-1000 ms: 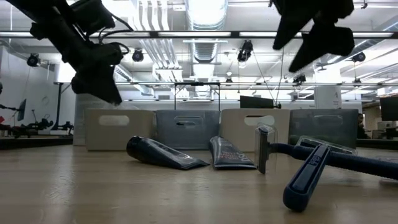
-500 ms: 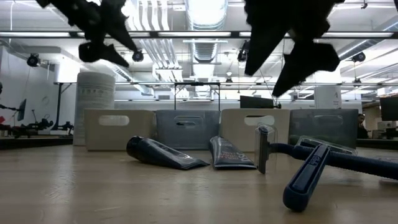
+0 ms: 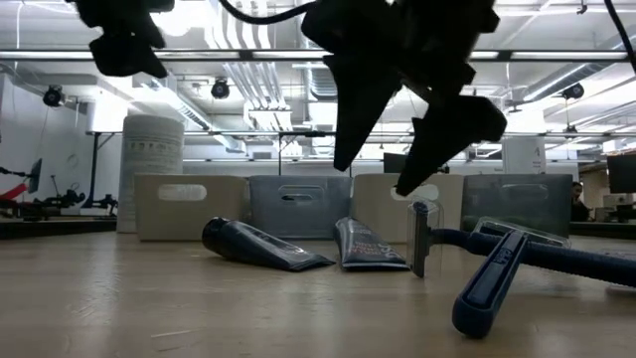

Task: Pick & Place Travel size toiletries
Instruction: Put the left shave cream in the left black bin

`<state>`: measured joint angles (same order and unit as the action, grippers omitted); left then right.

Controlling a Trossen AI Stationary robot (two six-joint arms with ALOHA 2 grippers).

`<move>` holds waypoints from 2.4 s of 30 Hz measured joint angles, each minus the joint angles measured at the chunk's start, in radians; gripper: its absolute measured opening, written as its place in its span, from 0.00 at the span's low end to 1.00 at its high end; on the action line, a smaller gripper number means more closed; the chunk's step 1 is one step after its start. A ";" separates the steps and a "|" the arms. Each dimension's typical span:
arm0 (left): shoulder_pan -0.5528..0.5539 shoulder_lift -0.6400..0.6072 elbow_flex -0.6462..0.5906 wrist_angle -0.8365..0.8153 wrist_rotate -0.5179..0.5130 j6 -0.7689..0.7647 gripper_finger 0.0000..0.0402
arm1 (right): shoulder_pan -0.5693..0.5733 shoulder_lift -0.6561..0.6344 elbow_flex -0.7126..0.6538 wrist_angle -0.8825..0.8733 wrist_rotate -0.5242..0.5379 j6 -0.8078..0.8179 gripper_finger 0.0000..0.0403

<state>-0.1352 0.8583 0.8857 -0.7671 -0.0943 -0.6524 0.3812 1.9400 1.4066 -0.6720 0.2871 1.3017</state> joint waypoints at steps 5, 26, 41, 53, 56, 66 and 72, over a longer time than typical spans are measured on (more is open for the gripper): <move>-0.144 0.017 -0.095 0.156 0.039 0.117 0.49 | -0.002 -0.002 0.085 -0.201 0.003 0.032 0.83; -0.052 0.534 -0.091 0.531 0.224 0.802 0.59 | -0.024 -0.187 0.054 -0.365 -0.127 0.340 0.90; -0.054 0.786 0.018 0.536 0.232 0.834 0.69 | -0.049 -0.202 0.048 -0.410 -0.093 0.206 0.90; -0.058 0.884 0.028 0.583 0.231 0.746 0.66 | 0.009 -0.223 0.048 -0.510 -0.037 0.265 0.90; -0.060 0.888 0.028 0.587 0.224 0.748 0.62 | 0.043 -0.233 0.048 -0.536 -0.017 0.303 0.90; -0.065 0.886 0.030 0.606 0.217 0.717 0.35 | 0.146 -0.283 0.048 -0.674 0.119 0.504 0.90; -0.065 0.784 0.030 0.533 0.190 0.618 0.32 | 0.168 -0.308 0.047 -0.720 0.142 0.532 0.90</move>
<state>-0.1997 1.6426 0.9154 -0.2344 0.0954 -0.0346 0.5488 1.6321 1.4536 -1.3918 0.4289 1.8334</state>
